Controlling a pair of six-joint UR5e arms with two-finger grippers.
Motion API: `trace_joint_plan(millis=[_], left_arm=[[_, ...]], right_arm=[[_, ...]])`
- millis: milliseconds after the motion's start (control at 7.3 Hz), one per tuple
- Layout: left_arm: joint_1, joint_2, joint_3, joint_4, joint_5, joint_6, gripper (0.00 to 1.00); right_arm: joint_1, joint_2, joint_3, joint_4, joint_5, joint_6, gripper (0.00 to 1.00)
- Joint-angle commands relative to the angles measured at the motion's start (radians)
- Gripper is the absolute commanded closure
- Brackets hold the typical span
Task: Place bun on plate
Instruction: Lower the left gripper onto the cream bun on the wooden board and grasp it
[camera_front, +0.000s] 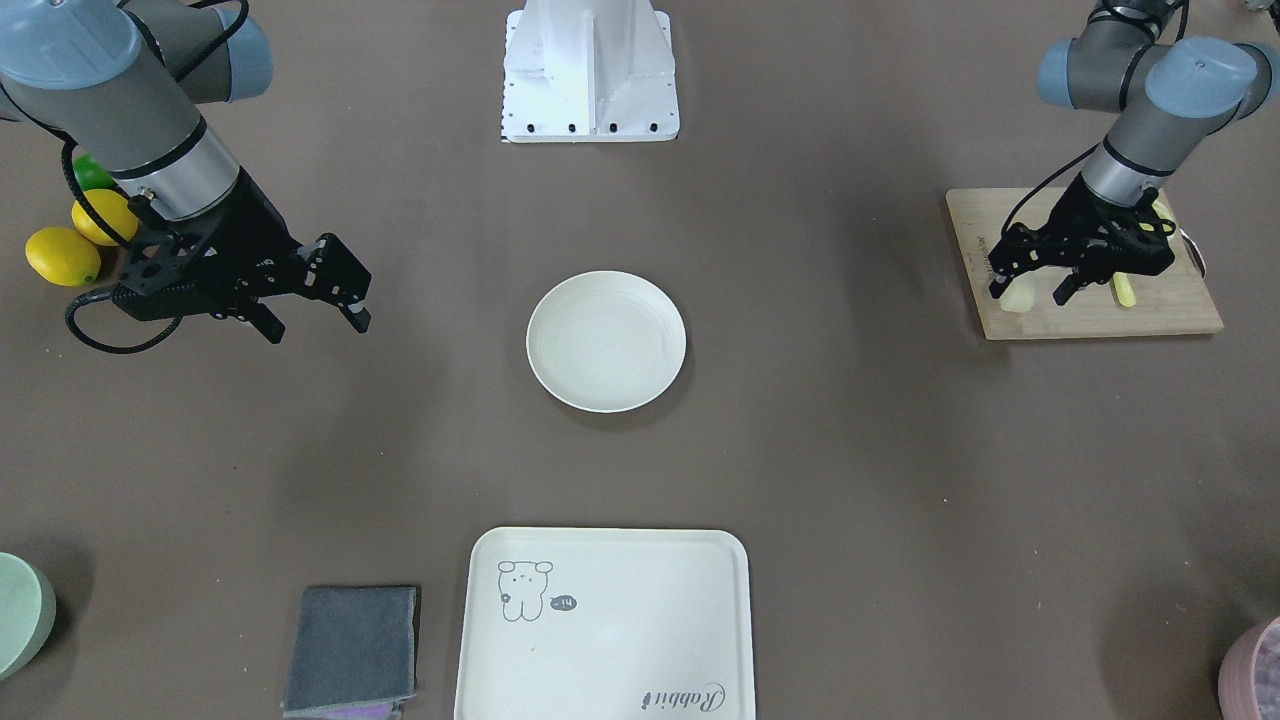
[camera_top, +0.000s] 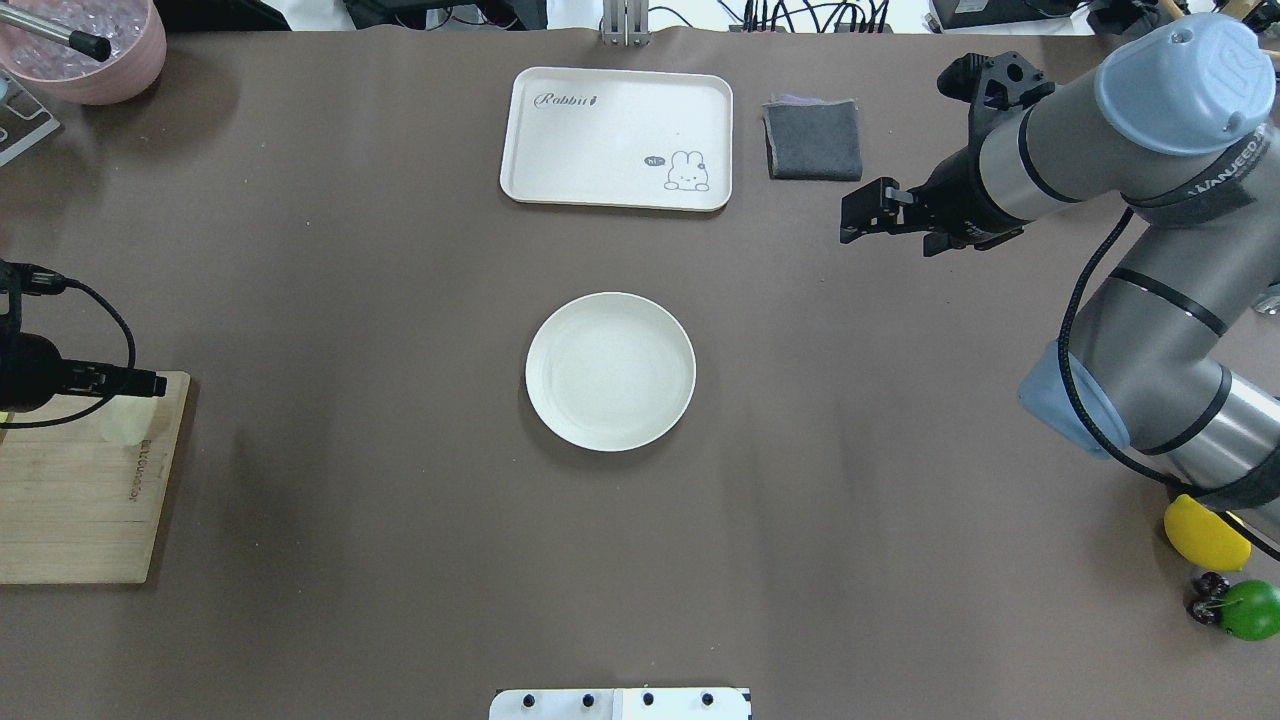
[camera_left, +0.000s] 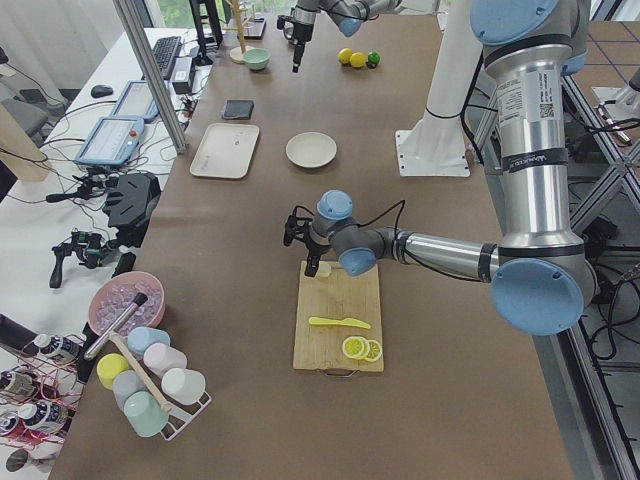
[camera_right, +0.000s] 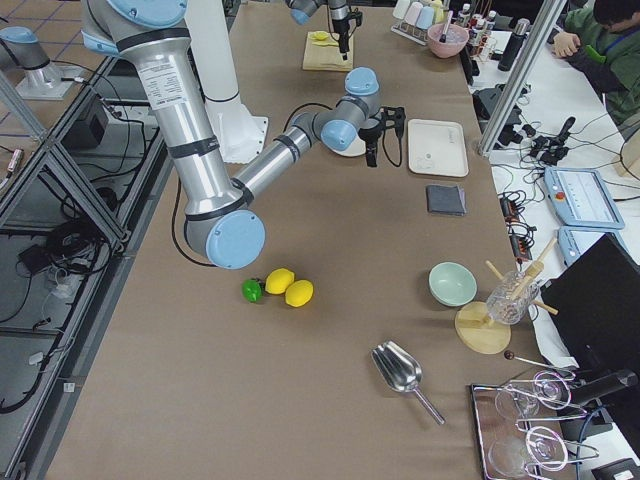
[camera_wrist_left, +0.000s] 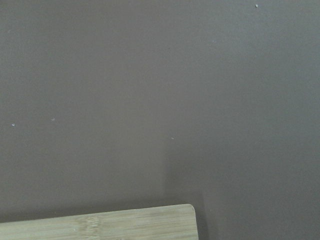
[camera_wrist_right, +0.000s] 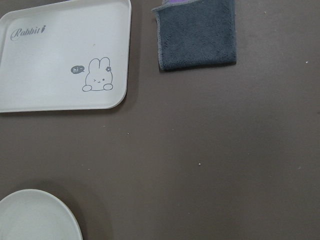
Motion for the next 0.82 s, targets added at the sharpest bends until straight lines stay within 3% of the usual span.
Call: trace_joint_plan(millis=[0, 411, 548, 685], left_arm=[[0.005, 0.043, -0.001, -0.047, -0.001, 0.009, 0.18], [0.033, 0.037, -0.001, -0.047, 0.004, 0.007, 0.18], [0.033, 0.035, -0.001, -0.047, 0.004, 0.007, 0.25], [0.033, 0.035, -0.003, -0.048, 0.004, 0.007, 0.38]], right_arm=[[-0.003, 0.004, -0.001, -0.001, -0.005, 0.001, 0.00], [-0.001, 0.002, -0.003, -0.001, -0.005, 0.000, 0.00], [-0.001, 0.002, -0.003, -0.001, -0.005, 0.000, 0.00], [-0.001, 0.004, -0.004, -0.001, -0.007, 0.000, 0.00]])
